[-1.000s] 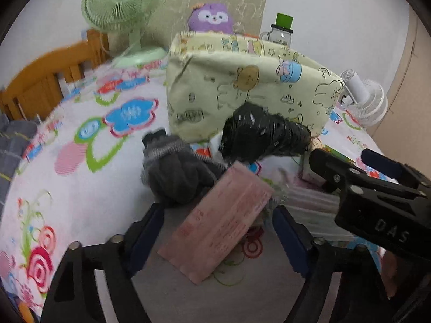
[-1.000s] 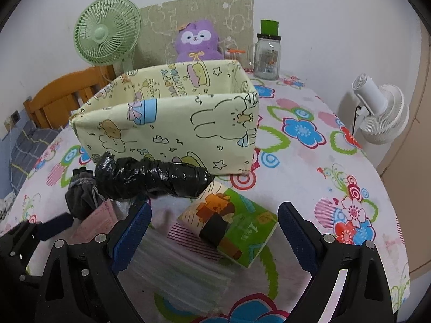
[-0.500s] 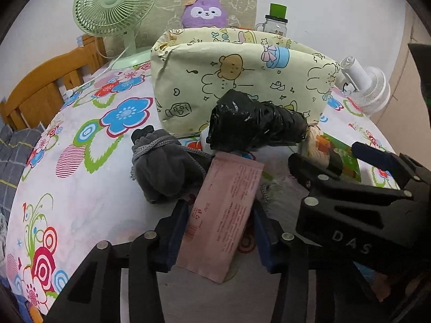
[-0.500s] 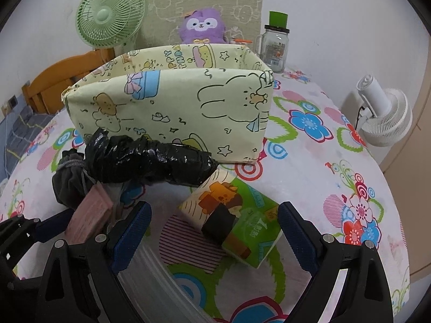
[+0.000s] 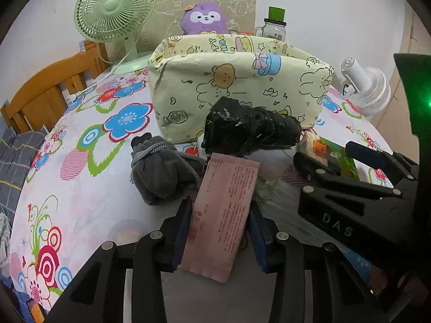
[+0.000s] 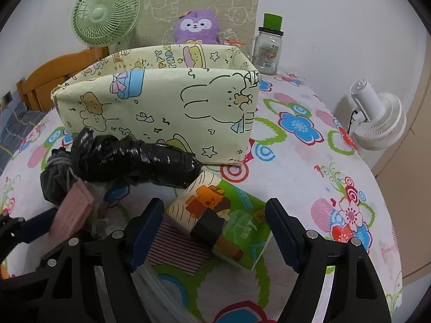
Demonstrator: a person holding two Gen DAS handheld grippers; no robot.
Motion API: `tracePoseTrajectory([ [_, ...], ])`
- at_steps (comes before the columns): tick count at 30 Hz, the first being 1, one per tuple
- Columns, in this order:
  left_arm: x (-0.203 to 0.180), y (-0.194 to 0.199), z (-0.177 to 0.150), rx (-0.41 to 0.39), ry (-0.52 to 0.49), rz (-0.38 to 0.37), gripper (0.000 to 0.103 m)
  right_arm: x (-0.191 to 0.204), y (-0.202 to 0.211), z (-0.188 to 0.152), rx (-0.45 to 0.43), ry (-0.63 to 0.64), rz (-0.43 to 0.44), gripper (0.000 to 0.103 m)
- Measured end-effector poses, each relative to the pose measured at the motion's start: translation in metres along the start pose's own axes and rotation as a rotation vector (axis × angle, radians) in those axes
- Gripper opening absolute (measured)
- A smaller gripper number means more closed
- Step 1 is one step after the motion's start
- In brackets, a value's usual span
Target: Organize soft objects
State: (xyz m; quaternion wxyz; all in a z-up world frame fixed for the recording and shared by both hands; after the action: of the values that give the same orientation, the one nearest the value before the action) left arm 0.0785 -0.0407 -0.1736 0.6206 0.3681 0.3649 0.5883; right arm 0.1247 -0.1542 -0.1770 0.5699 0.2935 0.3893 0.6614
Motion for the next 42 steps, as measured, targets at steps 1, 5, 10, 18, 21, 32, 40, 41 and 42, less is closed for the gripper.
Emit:
tracePoseTrajectory([
  [1,-0.002,0.001,0.002,-0.004,-0.003,0.002,0.042,-0.001,0.0,0.0,0.0,-0.001,0.0,0.081],
  [5,-0.008,0.001,0.007,-0.008,-0.013,0.009,0.042,-0.01,0.004,0.002,-0.002,-0.027,0.003,0.082],
  [10,-0.019,-0.001,0.014,-0.009,-0.032,0.015,0.042,-0.025,0.001,0.0,0.011,-0.073,0.02,0.087],
  [18,-0.026,-0.009,0.024,0.003,-0.045,0.036,0.041,-0.04,-0.013,-0.002,0.051,-0.125,0.058,0.088],
  [21,-0.028,-0.012,0.027,0.003,-0.049,0.044,0.041,-0.043,-0.018,-0.004,0.06,-0.146,0.079,0.088],
  [32,-0.029,-0.012,0.028,-0.001,-0.049,0.04,0.04,-0.045,0.0,-0.001,0.005,-0.154,0.101,0.084],
  [40,-0.025,0.0,0.024,-0.026,-0.039,0.028,0.04,-0.029,0.02,0.0,-0.036,-0.107,0.095,0.084],
  [41,-0.024,0.002,0.023,-0.03,-0.037,0.026,0.04,-0.028,0.022,0.0,-0.04,-0.106,0.096,0.084],
  [42,-0.024,0.003,0.023,-0.033,-0.034,0.025,0.04,-0.026,0.025,0.0,-0.045,-0.101,0.098,0.084],
])
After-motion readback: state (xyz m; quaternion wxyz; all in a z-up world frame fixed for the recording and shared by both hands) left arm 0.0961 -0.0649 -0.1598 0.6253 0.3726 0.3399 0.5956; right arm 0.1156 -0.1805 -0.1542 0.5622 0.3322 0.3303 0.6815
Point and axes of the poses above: each gripper's, at about its wrist camera, not at the fingertips, and y roughly against the way its jaws point, x to its left, z to its top, the point moved 8 cm from there along -y, roughly the way its jaws point, and after that the axes turned 11 degrees about x, right-handed, at the moved point
